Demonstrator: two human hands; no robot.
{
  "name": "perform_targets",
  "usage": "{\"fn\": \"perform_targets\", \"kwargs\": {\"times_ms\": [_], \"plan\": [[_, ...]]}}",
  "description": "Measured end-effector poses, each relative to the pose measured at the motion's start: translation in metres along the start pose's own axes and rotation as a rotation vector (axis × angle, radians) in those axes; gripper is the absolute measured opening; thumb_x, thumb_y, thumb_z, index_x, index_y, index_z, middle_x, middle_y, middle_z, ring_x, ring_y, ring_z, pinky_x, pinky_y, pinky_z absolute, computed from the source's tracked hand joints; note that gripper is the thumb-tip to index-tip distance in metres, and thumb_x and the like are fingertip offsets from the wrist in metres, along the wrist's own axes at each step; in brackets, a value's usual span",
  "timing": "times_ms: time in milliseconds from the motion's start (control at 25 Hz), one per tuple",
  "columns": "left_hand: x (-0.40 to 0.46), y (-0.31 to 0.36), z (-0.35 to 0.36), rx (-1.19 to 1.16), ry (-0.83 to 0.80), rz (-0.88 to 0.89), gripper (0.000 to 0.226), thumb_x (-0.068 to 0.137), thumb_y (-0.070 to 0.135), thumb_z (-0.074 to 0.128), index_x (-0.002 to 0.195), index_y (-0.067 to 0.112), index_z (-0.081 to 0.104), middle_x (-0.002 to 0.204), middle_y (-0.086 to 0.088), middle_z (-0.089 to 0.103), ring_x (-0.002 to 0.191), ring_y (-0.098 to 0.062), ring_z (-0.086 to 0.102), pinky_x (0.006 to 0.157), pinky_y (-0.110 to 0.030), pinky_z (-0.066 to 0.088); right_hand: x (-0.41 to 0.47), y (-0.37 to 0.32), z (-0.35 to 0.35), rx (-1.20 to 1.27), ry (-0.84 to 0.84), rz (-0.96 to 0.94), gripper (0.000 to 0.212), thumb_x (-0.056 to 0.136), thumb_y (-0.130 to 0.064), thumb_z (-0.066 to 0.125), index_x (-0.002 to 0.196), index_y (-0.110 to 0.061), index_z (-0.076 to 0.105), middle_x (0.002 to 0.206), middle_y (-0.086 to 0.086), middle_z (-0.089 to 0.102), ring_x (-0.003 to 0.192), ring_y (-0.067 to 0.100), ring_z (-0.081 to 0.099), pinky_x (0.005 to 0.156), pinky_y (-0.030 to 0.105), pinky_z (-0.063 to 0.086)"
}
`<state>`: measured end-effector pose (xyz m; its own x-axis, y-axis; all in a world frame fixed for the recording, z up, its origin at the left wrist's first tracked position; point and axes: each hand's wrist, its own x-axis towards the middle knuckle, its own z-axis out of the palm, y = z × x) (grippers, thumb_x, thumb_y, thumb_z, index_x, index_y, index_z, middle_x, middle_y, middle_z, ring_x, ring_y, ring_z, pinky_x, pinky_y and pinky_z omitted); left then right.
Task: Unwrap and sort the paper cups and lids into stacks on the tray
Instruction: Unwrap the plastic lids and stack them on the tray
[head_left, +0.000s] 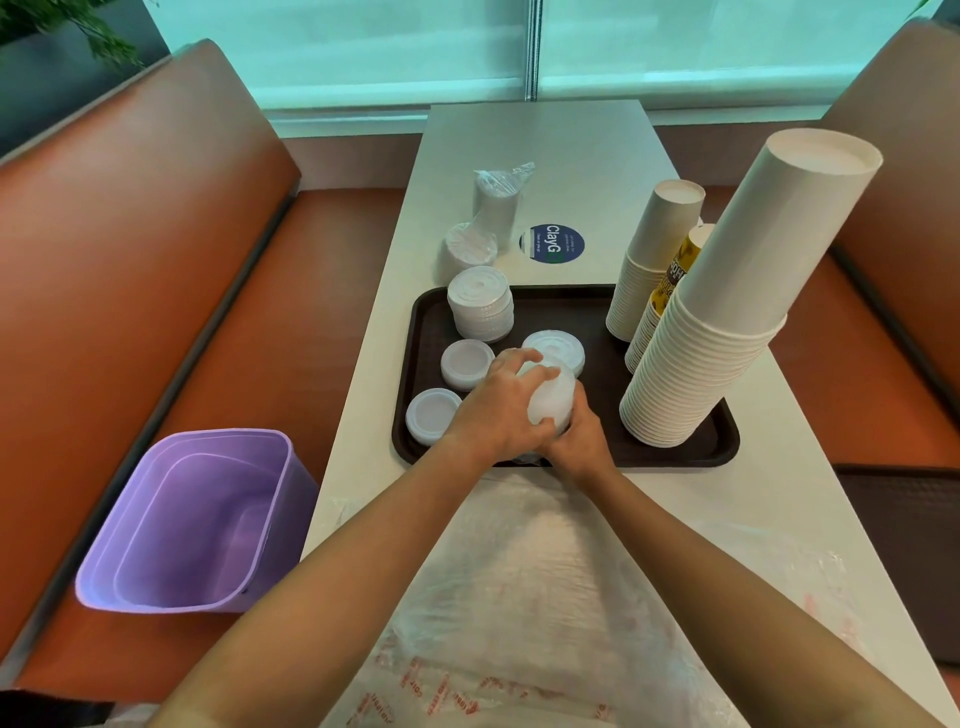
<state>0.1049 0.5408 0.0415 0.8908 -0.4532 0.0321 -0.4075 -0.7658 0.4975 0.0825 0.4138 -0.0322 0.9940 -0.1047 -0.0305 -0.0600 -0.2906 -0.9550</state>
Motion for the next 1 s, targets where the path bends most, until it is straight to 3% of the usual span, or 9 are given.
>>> {"fn": "perform_targets", "kwargs": {"times_ms": [160,320,520,680,800,1000], "plan": [[-0.0024,-0.0015,0.0023,-0.109,0.023,-0.035,0.059,0.077,0.028,0.075,0.131,0.022,0.052,0.143,0.003,0.034,0.132,-0.016,0.031,0.107,-0.031,0.034,-0.0015,0.0007,0.0003,-0.005,0.004,0.009,0.091,0.060,-0.033,0.076,0.138,-0.033,0.030,0.120,-0.008,0.053,0.107,0.014,0.056,0.089,0.033,0.052],[-0.0024,-0.0020,0.0026,-0.153,0.046,-0.038,0.056,0.080,0.029,0.073,0.130,0.018,0.052,0.142,0.001,0.034,0.128,-0.016,0.036,0.102,-0.028,0.037,-0.0019,0.0041,0.0013,-0.025,-0.001,-0.023,0.105,0.062,-0.034,0.081,0.139,-0.054,0.012,0.137,-0.004,0.044,0.120,0.017,0.051,0.098,0.040,0.049],[-0.0023,-0.0037,0.0059,-0.148,0.135,-0.027,0.053,0.085,0.033,0.066,0.132,0.016,0.049,0.141,-0.002,0.039,0.128,-0.018,0.038,0.101,-0.029,0.038,-0.0004,0.0064,0.0045,-0.050,0.022,-0.039,0.098,0.064,-0.037,0.079,0.141,-0.041,0.019,0.140,-0.004,0.044,0.124,0.015,0.049,0.101,0.045,0.047],[-0.0034,-0.0073,0.0064,0.023,0.074,0.031,0.065,0.082,0.042,0.067,0.138,0.021,0.041,0.145,-0.002,0.035,0.132,-0.019,0.033,0.103,-0.034,0.040,-0.0004,0.0072,0.0036,-0.044,0.023,-0.010,0.102,0.058,-0.043,0.076,0.143,-0.038,0.019,0.132,-0.005,0.047,0.117,0.017,0.051,0.097,0.044,0.049],[-0.0046,-0.0081,0.0065,0.048,0.082,0.040,0.063,0.081,0.037,0.068,0.136,0.021,0.043,0.144,-0.001,0.036,0.131,-0.019,0.034,0.100,-0.036,0.045,-0.0005,0.0083,0.0051,-0.067,0.028,-0.022,0.099,0.062,-0.040,0.075,0.144,-0.036,0.019,0.134,-0.002,0.047,0.118,0.018,0.051,0.096,0.048,0.049],[-0.0029,-0.0066,0.0082,0.100,0.168,0.121,0.052,0.087,0.023,0.059,0.136,0.014,0.042,0.138,-0.009,0.044,0.127,-0.023,0.041,0.096,-0.035,0.048,-0.0010,0.0053,0.0059,-0.053,0.038,-0.001,0.104,0.054,-0.055,0.072,0.143,-0.032,0.023,0.129,-0.001,0.051,0.114,0.019,0.054,0.094,0.046,0.050]]}}
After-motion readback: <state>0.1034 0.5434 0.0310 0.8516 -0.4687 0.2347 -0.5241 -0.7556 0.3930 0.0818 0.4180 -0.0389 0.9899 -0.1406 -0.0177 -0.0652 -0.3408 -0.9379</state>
